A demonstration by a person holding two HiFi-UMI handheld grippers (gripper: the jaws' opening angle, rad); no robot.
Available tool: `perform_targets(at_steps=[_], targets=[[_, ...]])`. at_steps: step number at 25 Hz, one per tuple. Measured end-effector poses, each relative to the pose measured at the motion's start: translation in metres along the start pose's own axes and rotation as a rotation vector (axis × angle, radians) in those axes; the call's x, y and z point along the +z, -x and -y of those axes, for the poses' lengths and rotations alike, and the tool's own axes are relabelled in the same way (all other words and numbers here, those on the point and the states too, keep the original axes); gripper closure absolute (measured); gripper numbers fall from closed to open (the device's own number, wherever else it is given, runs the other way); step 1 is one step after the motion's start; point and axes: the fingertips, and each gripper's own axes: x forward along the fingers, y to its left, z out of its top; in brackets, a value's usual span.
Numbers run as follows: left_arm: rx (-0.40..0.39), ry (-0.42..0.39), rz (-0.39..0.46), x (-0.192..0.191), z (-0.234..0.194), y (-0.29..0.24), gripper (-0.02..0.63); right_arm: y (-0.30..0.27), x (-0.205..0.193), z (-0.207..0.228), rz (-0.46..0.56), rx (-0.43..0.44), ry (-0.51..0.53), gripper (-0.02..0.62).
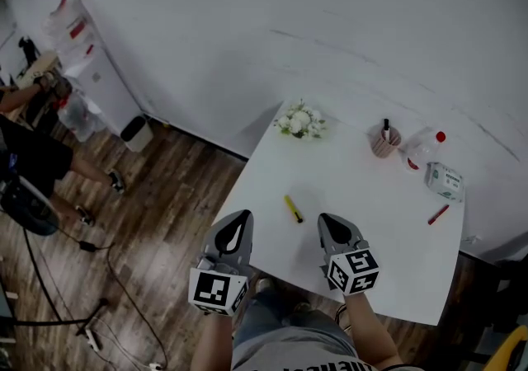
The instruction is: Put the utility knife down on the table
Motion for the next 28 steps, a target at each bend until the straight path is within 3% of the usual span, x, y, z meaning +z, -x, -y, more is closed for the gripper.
perform_targets(at_steps=[11, 28], targets=[[-0.014, -0.023, 0.018, 0.006, 0.022, 0.006, 0.595, 0.038, 0.034, -0.006, 0.147, 0.022, 0.057, 0.594], [-0.024, -0.051, 0.044, 0.019, 0.054, 0.017, 0.597, 0.088, 0.065, -0.007, 0.266, 0.009, 0.110, 0.594]])
